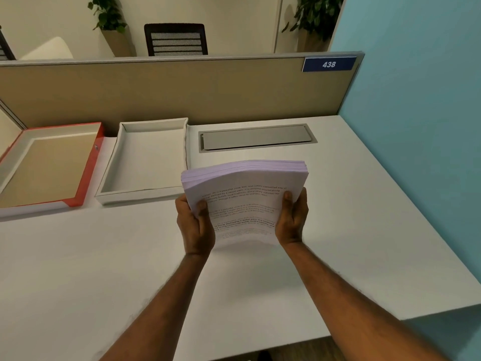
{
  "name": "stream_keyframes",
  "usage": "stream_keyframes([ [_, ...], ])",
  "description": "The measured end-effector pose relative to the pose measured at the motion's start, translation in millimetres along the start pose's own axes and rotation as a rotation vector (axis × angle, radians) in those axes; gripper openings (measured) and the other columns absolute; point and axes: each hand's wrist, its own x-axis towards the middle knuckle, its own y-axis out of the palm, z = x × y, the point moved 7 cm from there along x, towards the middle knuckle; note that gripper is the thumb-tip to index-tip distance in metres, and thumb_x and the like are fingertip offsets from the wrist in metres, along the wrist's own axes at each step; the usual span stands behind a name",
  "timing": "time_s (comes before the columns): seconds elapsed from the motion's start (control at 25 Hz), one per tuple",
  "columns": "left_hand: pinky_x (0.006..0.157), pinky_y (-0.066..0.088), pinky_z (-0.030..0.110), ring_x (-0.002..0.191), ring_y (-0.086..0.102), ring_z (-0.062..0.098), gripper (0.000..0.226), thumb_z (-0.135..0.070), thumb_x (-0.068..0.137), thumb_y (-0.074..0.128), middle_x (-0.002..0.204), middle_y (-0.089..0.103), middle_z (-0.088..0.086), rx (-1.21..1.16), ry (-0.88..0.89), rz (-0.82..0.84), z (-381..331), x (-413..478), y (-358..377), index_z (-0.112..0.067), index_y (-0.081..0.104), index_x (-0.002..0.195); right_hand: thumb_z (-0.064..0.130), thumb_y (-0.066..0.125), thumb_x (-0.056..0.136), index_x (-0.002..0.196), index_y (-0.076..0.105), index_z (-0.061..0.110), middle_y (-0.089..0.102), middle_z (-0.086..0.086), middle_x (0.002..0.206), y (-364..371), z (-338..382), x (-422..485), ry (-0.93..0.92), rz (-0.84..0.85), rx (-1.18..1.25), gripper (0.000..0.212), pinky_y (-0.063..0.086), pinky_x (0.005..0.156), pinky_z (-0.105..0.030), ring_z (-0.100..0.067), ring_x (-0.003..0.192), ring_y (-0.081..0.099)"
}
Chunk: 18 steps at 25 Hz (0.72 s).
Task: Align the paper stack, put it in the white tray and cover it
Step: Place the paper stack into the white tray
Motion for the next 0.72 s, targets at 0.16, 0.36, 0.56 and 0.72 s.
stream_keyframes([
  [0.16,0.065,0.046,0.003,0.091,0.057,-0.012,0.06,-0.061,0.097,0.029,0.102,0.05,-0.02,0.033,-0.034,0.066,28.1,-12.2,-0.3,-0.008,0.045,0.118,0.064,0.039,0.092,0.102,0.049,0.019,0.064,0.024,0.089,-0.6,-11.4,-2.1,-0.032,0.067,-0.064,0.047,0.053,0.057,-0.032,-0.005,0.072,0.062],
  [0.36,0.064,0.043,0.003,0.086,0.055,-0.012,0.029,-0.044,0.1,0.027,0.096,0.05,-0.017,0.122,-0.136,0.099,61.7,-18.7,3.5,-0.02,0.041,0.107,0.062,0.036,0.093,0.096,0.048,0.025,0.066,0.017,0.083,-0.3,-38.8,-10.1,0.067,0.143,-0.131,0.039,0.056,0.056,-0.043,-0.01,0.069,0.064],
  [0.56,0.056,0.045,0.006,0.075,0.058,-0.012,0.027,-0.038,0.102,0.03,0.085,0.052,-0.013,0.141,-0.19,0.086,44.9,11.2,13.8,-0.014,0.041,0.099,0.041,0.039,0.1,0.096,0.051,0.024,0.071,0.005,0.091,12.8,-17.3,18.6,0.137,0.122,-0.206,0.022,0.062,0.064,-0.046,-0.02,0.075,0.072],
  [0.72,0.052,0.042,0.008,0.071,0.058,-0.007,0.036,-0.043,0.103,0.033,0.081,0.05,-0.012,0.282,-0.312,0.132,27.6,49.9,12.7,-0.01,0.045,0.098,0.049,0.04,0.099,0.092,0.048,0.017,0.068,-0.004,0.091,29.6,-1.4,50.8,0.3,0.22,-0.334,0.034,0.062,0.07,-0.044,-0.025,0.077,0.07],
])
